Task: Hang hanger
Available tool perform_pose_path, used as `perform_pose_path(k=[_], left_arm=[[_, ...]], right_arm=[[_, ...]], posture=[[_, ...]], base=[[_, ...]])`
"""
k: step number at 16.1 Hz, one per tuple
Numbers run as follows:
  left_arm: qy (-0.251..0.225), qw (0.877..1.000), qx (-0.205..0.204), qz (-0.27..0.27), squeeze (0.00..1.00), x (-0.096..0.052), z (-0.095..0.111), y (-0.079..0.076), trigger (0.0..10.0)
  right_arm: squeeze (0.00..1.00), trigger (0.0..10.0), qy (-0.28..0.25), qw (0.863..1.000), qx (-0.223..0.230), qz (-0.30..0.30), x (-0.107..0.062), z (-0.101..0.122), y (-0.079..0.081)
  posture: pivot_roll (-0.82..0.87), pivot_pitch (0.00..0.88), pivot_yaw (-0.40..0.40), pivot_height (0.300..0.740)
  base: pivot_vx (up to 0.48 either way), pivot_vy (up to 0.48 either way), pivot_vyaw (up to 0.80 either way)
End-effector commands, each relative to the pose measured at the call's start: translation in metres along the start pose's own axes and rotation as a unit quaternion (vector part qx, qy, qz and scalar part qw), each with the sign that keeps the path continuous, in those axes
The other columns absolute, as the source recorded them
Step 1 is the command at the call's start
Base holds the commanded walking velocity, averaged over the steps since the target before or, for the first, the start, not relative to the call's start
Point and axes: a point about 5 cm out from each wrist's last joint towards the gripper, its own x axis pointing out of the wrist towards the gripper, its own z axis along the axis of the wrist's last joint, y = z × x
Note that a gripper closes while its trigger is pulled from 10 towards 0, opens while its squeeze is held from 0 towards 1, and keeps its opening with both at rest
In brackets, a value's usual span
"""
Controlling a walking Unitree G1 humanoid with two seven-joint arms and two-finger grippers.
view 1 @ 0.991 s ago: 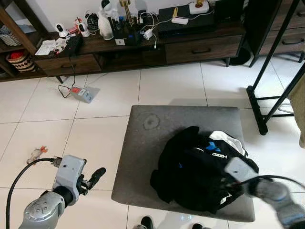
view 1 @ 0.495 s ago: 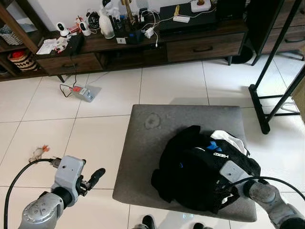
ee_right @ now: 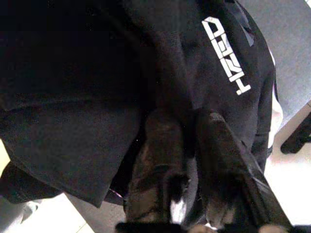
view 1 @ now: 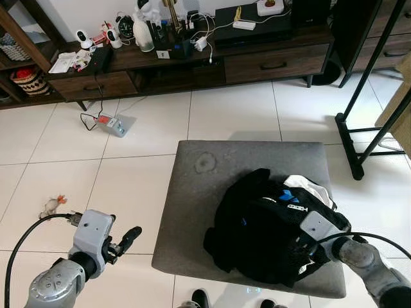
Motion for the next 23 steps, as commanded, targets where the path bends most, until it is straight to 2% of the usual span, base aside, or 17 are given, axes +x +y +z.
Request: perform_pose_path(k=[1, 5, 6, 10, 12, 15, 18, 23], left_arm=[[0.018, 1.0, 0.006, 0.009, 0.0, -0.008, -0.005, 0.005, 10.0], [0.02, 1.0, 0.006, 0.01, 0.0, -0.009, -0.005, 0.005, 10.0], [0.02, 1.0, 0.005, 0.011, 0.0, -0.009, -0.006, 0.005, 10.0], [0.022, 1.0, 0.003, 0.014, 0.0, -0.01, -0.007, 0.004, 10.0], [0.022, 1.0, 0.002, 0.014, 0.0, -0.01, -0.007, 0.004, 10.0], [0.022, 1.0, 0.0, 0.015, 0.0, -0.01, -0.008, 0.003, 10.0], [0.022, 1.0, -0.001, 0.015, 0.0, -0.01, -0.008, 0.002, 10.0], [0.023, 1.0, -0.001, 0.016, 0.0, -0.011, -0.008, 0.002, 10.0]], right_arm=[[0.0, 0.0, 0.005, 1.0, 0.0, 0.013, 0.002, -0.002, 0.01], [0.0, 0.0, -0.005, 1.0, -0.011, -0.016, 0.003, 0.007, -0.004], [0.0, 0.0, -0.008, 0.999, -0.025, -0.046, 0.003, 0.013, -0.019], [0.0, 0.0, -0.029, 0.992, -0.041, -0.115, 0.001, 0.029, -0.045], [0.0, 0.0, -0.035, 0.989, -0.045, -0.136, 0.0, 0.034, -0.052], [0.0, 0.0, -0.062, 0.98, -0.057, -0.178, 0.0, 0.046, -0.059], [0.0, 0.0, -0.071, 0.977, -0.059, -0.193, 0.0, 0.05, -0.061], [0.0, 0.0, 0.015, 0.972, -0.08, -0.222, 0.001, 0.031, -0.06]], posture=[[0.15, 0.344, 0.18, 0.74], [0.15, 0.348, 0.179, 0.74], [0.15, 0.351, 0.177, 0.74], [0.15, 0.355, 0.173, 0.74], [0.15, 0.355, 0.171, 0.74], [0.15, 0.356, 0.169, 0.74], [0.15, 0.36, 0.167, 0.74], [0.16, 0.364, 0.169, 0.74]], base=[[0.0, 0.0, 0.0], [0.0, 0.0, 0.0], [0.0, 0.0, 0.0], [0.0, 0.0, 0.0], [0.0, 0.0, 0.0], [0.0, 0.0, 0.0], [0.0, 0.0, 0.0], [0.0, 0.0, 0.0]])
